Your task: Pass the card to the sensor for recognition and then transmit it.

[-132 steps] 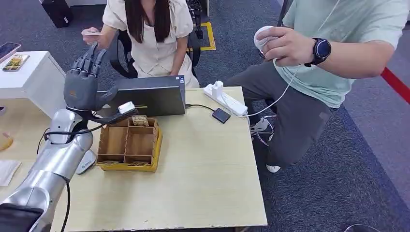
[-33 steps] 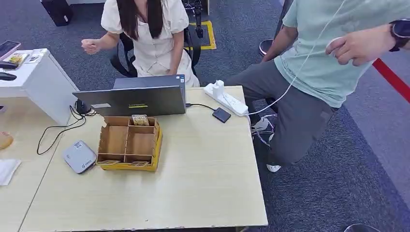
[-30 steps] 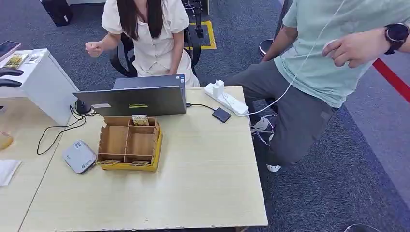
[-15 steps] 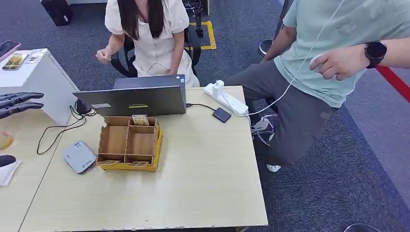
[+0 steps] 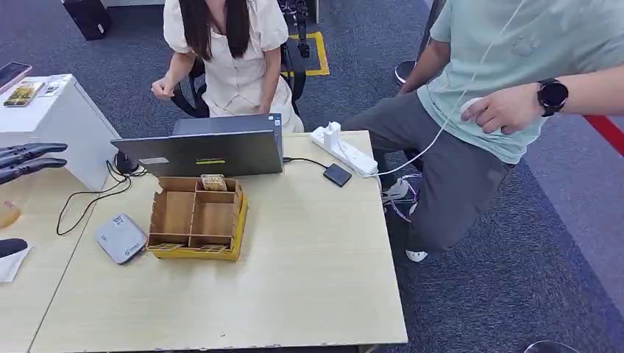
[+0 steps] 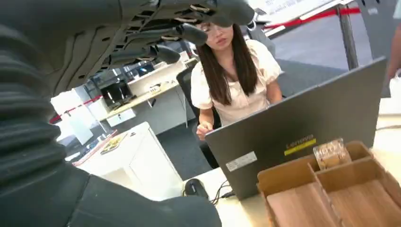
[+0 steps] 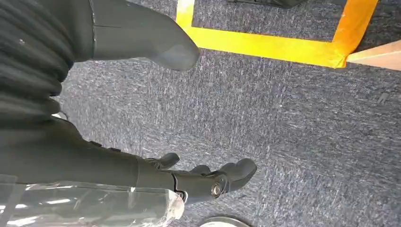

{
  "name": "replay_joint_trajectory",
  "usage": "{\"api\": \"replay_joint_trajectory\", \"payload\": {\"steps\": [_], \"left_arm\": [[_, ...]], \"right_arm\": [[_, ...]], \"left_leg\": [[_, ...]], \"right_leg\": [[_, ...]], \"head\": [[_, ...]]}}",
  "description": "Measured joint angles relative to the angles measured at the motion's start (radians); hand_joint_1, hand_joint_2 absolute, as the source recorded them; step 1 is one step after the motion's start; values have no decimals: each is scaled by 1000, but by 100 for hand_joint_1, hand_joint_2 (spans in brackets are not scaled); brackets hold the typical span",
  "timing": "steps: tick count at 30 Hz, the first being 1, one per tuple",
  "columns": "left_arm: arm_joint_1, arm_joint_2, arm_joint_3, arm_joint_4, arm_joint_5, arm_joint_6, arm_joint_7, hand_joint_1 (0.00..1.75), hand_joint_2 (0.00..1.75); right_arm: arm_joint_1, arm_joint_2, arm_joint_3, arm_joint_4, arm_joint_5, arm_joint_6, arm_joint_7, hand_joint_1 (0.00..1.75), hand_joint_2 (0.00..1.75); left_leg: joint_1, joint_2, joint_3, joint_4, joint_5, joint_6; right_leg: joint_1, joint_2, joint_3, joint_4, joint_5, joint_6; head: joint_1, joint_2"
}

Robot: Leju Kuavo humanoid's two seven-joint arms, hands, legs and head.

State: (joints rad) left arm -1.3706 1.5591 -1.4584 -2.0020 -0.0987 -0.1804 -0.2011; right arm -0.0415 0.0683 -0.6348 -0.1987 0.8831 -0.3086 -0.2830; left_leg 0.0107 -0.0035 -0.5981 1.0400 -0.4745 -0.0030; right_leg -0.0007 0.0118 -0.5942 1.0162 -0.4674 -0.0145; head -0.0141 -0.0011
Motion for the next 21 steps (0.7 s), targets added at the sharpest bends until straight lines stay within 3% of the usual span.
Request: {"api": "replay_joint_trajectory", "payload": {"steps": [3, 7, 10, 12, 16, 18, 19, 21], "left_arm": [[95, -27, -15, 28, -52, 151, 22, 0, 175], [269, -92, -16, 86, -155, 308, 100, 0, 175], [478, -157, 44, 149, -282, 361, 156, 0, 175], [688, -255, 193, 211, -445, 336, 198, 0, 175], [1014, -545, 559, 344, -766, 243, 153, 0, 175], [1097, -637, 671, 388, -827, 222, 143, 0, 175], [1126, -650, 695, 397, -833, 219, 141, 0, 175], [1163, -727, 781, 431, -856, 211, 129, 0, 175]], "right_arm": [[-2, 0, -2, 0, 4, -1, -4, 0, 175], [-4, 0, -12, 0, 12, 0, -2, 0, 175], [-4, 3, -18, 0, 22, 0, -3, 0, 175], [-3, 6, -28, 0, 29, 0, -3, 0, 175], [-7, 14, -50, 0, 46, -1, -3, 0, 175], [-2, 15, -60, 0, 53, -1, -3, 0, 175], [0, 15, -62, 0, 54, -1, -3, 0, 175], [2, 15, -69, 0, 58, -1, -5, 0, 175]], "left_leg": [[0, 0, 0, 0, 0, 0], [0, 0, 1, 0, 0, 0], [-1, 2, 3, 0, 0, 0], [-3, 3, 4, 0, 0, 0], [-2, 9, 3, -1, 0, 0], [-3, 14, 3, -1, -1, 1], [-3, 14, 3, -1, -1, 1], [-3, 12, 2, 0, -1, 2]], "right_leg": [[0, 0, 0, 0, 0, 0], [0, 0, 0, 0, 0, 0], [0, 3, -1, -1, 0, 0], [-3, 4, -2, -1, 0, 0], [-3, 10, 0, -1, 1, 1], [-3, 15, -1, -1, 2, 2], [-3, 16, -1, -2, 2, 2], [-3, 14, -1, -2, 2, 3]], "head": [[0, 0], [1, 0], [0, 0], [0, 0], [1, 0], [0, 0], [0, 0], [0, 0]]}}
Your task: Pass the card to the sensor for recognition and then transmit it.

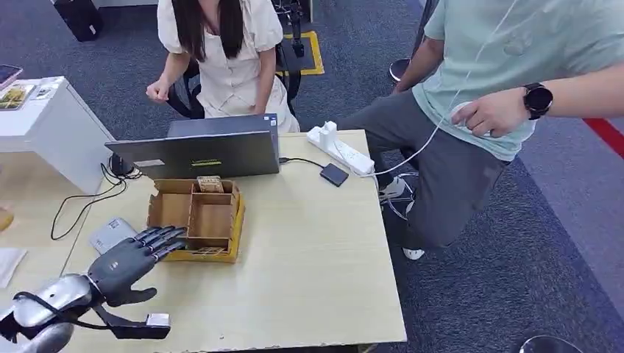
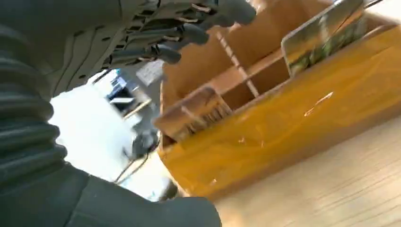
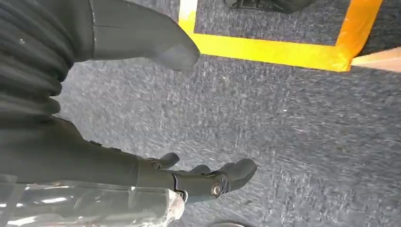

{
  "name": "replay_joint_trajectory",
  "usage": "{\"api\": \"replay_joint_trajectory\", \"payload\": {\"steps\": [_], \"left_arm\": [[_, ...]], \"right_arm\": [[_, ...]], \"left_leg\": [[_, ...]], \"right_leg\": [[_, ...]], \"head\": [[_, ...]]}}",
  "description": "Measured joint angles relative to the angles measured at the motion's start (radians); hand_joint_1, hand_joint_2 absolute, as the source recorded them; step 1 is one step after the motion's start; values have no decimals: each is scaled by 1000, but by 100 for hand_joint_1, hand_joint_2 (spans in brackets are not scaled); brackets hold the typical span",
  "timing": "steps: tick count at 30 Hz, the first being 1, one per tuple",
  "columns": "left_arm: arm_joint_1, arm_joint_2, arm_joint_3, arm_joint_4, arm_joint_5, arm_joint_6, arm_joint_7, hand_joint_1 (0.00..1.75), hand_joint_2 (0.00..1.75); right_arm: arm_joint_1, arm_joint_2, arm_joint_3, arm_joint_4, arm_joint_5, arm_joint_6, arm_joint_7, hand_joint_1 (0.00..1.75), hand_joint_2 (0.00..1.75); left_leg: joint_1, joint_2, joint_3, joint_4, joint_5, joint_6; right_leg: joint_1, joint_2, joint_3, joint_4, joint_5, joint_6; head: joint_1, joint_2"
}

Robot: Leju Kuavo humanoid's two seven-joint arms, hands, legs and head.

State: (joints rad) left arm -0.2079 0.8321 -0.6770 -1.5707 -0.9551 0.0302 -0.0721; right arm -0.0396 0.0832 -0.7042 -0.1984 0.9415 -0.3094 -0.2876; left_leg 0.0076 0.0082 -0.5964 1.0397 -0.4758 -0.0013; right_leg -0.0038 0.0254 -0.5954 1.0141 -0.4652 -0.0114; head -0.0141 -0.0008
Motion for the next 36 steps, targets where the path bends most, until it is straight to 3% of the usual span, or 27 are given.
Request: {"api": "replay_joint_trajectory", "payload": {"steps": [5, 11, 36], "left_arm": [[84, -95, 126, 44, -27, -17, -19, 0, 175], [109, -137, 185, 60, -32, -28, -26, 0, 175], [120, -233, 252, 81, -52, -8, -25, 0, 175]], "right_arm": [[-1, 0, -18, -1, 6, 0, 1, 0, 175], [-1, 0, -24, -1, 10, 0, 1, 0, 175], [-2, 0, -45, -1, 16, 0, -2, 0, 175]], "left_leg": [[0, -2, -1, 0, -1, 1], [0, -5, -1, 0, -1, 1], [0, -5, -1, 0, 0, 1]], "right_leg": [[0, -3, 0, 0, -1, 1], [0, -6, 1, 0, -1, 1], [0, -7, 1, 0, -1, 1]], "head": [[1, 0], [0, 0], [0, 0]]}}
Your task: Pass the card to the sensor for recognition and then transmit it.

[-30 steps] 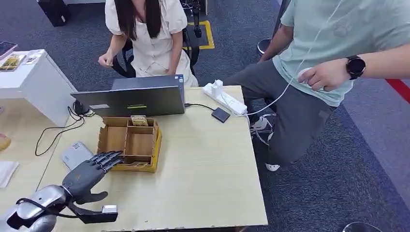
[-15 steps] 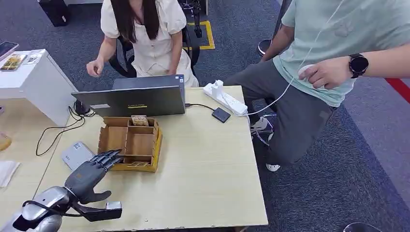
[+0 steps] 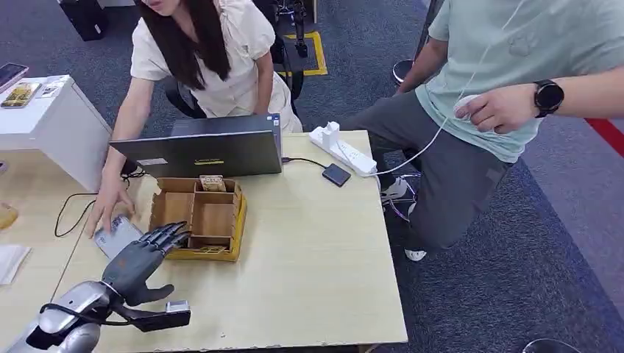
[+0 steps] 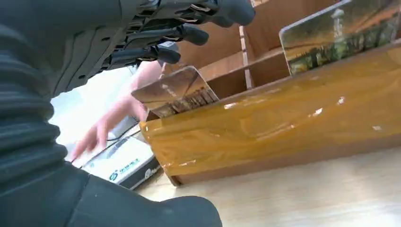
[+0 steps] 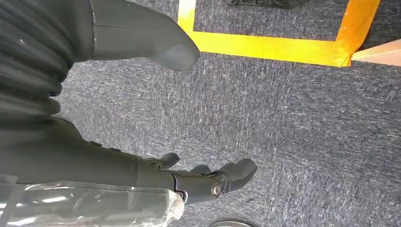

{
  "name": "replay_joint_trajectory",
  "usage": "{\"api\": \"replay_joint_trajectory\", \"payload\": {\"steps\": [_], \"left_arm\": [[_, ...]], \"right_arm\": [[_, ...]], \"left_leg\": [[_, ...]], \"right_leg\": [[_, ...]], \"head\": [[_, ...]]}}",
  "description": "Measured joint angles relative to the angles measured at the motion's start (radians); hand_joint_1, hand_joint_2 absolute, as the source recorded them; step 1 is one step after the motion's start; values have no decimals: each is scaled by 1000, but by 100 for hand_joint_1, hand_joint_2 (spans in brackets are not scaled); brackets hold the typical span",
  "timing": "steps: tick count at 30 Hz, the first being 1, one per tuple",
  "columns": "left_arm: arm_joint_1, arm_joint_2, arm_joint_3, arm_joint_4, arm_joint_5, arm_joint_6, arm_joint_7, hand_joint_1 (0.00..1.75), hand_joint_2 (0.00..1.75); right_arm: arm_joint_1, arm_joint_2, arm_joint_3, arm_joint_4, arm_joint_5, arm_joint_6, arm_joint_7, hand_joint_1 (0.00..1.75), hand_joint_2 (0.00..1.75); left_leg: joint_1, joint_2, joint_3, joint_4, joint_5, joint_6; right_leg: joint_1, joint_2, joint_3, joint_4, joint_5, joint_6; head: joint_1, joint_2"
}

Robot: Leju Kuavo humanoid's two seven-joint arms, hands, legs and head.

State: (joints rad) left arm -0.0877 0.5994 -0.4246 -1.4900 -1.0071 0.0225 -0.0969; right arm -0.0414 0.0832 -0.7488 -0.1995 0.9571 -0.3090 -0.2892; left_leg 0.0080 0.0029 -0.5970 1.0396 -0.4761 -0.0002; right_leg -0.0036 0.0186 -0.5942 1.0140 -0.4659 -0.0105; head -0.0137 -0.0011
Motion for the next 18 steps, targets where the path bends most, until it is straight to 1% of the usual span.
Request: {"api": "replay_joint_trajectory", "payload": {"steps": [5, 11, 18], "left_arm": [[-2, -31, 23, 0, -17, 30, 10, 0, 175], [-3, -53, 38, 0, -19, 32, 10, 0, 175], [-4, -67, 48, 1, -22, 32, 10, 0, 175]], "right_arm": [[0, 0, -2, 0, 8, 0, 0, 0, 175], [0, 0, -3, 0, 10, 0, 0, 0, 175], [0, 0, -3, 0, 12, 0, 0, 0, 175]], "left_leg": [[0, 0, 0, 0, 0, 0], [0, 0, 0, 0, 0, 0], [0, 0, 0, 0, 0, 0]], "right_leg": [[0, 0, 0, 0, 0, 0], [0, 0, 0, 0, 0, 0], [0, 0, 0, 0, 0, 0]], "head": [[0, 0], [0, 0], [0, 0]]}}
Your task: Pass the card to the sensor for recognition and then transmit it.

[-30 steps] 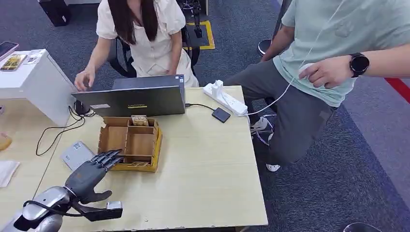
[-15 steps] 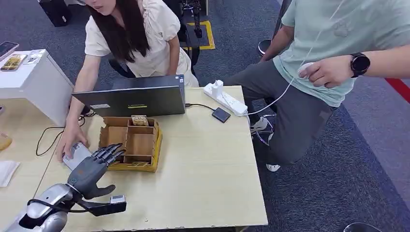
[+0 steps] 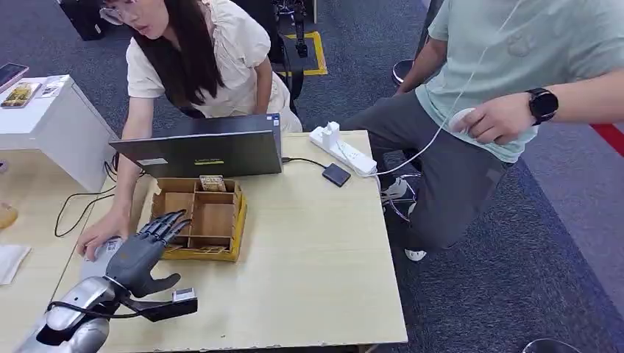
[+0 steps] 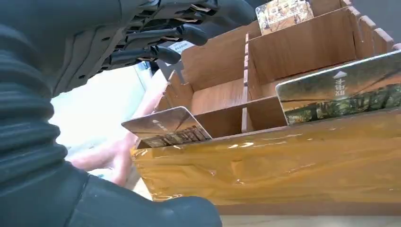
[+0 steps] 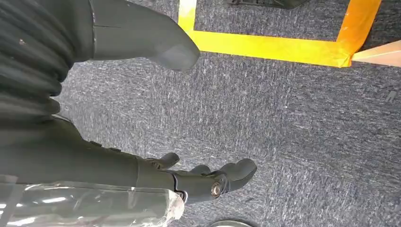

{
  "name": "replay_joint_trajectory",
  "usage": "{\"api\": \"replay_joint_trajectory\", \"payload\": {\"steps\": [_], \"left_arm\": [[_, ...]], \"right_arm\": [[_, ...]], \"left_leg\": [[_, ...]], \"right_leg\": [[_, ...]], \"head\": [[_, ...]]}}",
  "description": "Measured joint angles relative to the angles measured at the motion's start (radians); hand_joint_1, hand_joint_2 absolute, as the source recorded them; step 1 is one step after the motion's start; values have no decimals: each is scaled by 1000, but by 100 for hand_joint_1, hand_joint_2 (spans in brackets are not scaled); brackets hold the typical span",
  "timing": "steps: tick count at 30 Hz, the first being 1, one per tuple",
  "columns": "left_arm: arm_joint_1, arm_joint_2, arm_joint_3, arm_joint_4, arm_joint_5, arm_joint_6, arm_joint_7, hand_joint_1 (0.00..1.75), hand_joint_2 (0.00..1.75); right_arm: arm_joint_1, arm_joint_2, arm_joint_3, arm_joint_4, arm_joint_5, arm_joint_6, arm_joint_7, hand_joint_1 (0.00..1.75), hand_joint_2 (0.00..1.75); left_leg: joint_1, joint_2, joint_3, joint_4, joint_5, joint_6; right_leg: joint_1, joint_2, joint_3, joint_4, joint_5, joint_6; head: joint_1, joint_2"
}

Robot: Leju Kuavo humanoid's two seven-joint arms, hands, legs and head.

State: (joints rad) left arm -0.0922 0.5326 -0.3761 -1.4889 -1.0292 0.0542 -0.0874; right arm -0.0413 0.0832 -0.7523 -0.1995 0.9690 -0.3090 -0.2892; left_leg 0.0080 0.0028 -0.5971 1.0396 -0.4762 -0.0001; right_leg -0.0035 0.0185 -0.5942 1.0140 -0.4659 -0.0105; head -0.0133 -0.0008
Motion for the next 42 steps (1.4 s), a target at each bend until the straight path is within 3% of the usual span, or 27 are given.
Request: {"api": "replay_joint_trajectory", "payload": {"steps": [6, 16, 27, 42], "left_arm": [[-6, -7, 1, 9, -33, 1, 5, 0, 175], [-44, -34, 28, 86, -123, 44, 86, 0, 175], [-62, -58, 56, 157, -156, 64, 97, 0, 175], [-62, -72, 84, 173, -148, 55, 78, 0, 175]], "right_arm": [[0, 0, 0, 0, 3, 0, 0, 0, 175], [0, 0, -16, 0, 19, 0, 2, 0, 175], [-1, 0, -25, 0, 26, 2, 3, 0, 175], [-1, 0, -34, 0, 35, 3, 3, 0, 175]], "left_leg": [[0, 0, 0, 0, 0, 0], [0, 0, 0, 0, 0, 0], [0, 0, 0, 0, 0, 0], [0, 0, 0, 0, 0, 0]], "right_leg": [[0, 0, 0, 0, 0, 0], [0, 0, 0, 0, 0, 0], [0, 0, 0, 0, 0, 0], [0, 0, 0, 0, 0, 0]], "head": [[0, 0], [0, 0], [0, 0], [0, 0]]}}
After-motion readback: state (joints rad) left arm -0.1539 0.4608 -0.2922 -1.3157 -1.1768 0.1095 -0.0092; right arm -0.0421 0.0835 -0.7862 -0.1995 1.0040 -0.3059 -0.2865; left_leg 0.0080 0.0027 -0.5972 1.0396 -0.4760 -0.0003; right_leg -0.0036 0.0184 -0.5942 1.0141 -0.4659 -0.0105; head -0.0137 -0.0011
